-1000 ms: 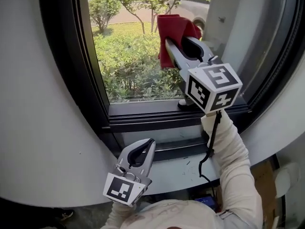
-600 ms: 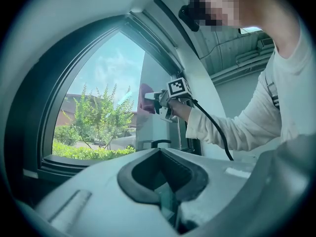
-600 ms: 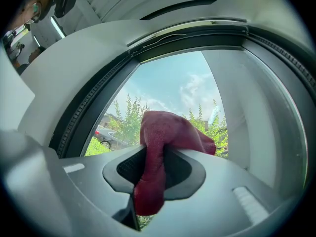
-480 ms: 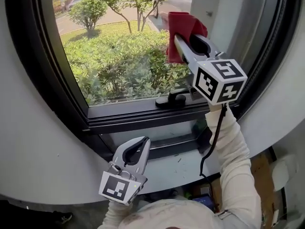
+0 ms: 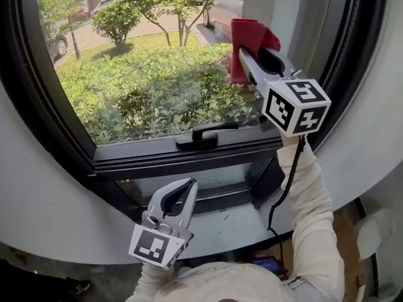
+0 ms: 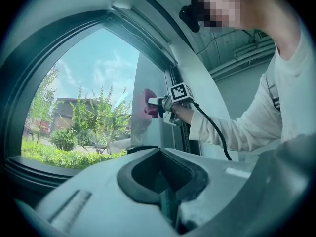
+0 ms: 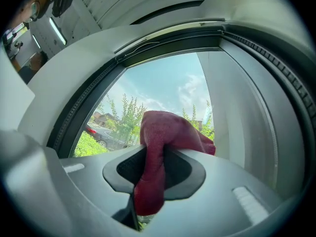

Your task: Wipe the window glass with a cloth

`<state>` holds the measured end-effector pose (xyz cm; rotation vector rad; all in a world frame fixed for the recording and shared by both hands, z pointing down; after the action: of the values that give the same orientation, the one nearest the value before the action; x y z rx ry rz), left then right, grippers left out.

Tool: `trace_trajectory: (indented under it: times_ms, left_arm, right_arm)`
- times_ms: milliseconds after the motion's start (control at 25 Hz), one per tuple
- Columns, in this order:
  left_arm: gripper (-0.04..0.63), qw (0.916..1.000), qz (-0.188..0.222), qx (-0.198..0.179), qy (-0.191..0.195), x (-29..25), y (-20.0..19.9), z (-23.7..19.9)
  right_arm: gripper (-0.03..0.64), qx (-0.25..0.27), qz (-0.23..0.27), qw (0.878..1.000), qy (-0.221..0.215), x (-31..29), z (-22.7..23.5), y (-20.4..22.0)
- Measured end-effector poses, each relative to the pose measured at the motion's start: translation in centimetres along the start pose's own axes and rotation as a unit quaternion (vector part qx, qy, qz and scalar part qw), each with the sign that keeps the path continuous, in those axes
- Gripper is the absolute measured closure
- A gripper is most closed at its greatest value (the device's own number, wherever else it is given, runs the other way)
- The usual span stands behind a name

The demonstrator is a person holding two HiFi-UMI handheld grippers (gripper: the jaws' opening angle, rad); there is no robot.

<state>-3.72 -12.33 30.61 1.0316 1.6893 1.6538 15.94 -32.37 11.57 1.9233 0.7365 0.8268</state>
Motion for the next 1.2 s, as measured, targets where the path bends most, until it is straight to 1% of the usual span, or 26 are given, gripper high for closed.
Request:
trace_trajectory:
  times_ms: [240,360,480,640,720,840,920,1040,1200]
  left_arm:
    - [0.595,0.9998,0.006,-0.012,0.012,-2.2,0.1,1.5]
    - [0.595,0.9998,-0.002,-0.012,0.014,-2.9,0.1,2.0]
    - [0.595,0.9996,0.0,-0.018,0.022,-3.4,0.1,2.3]
    - [0.595,0.9995,-0.006,-0.016,0.026,-3.6,0.5,2.1]
    - [0.595,0.9996,-0.016,-0.013,0.021,-3.5,0.5,1.9]
    - [0.595,0.9996,-0.019,-0.011,0.019,-3.2,0.5,1.5]
    - [0.595,0.9996,-0.021,-0.009,0.016,-2.9,0.3,1.2]
    - [0.595,0.9997,-0.008,-0.012,0.022,-2.1,0.3,0.8]
    - [0.595,0.9998,-0.006,-0.014,0.014,-0.6,0.0,-0.2]
  right_arm:
    - [0.499,0.004,-0.002,1.0,0.014,1.5,3.4,0.7]
    - [0.499,-0.003,0.0,1.0,0.019,2.1,4.2,1.4]
    - [0.499,-0.012,0.004,1.0,0.022,2.6,4.3,2.6]
    - [0.499,-0.017,0.002,1.0,0.024,3.2,3.7,4.3]
    - [0.499,-0.022,-0.002,0.999,0.025,3.5,3.2,5.3]
    - [0.499,-0.023,-0.007,0.999,0.029,3.6,2.6,6.0]
    - [0.499,-0.024,-0.013,0.999,0.029,3.4,2.2,6.0]
    - [0.499,-0.023,-0.017,0.999,0.023,2.8,1.0,5.5]
    - [0.499,-0.02,-0.013,1.0,0.019,1.7,-1.4,4.6]
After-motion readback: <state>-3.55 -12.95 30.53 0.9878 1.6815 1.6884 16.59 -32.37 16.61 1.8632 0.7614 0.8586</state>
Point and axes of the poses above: the fingertips, and each gripper's own axes: x backward along the fingers, z to its right, y out of its underside, the point moved 9 cm from there along x, backward along the fingers, and after that the axes turned 9 degrees about x, right-handed, at the moved point
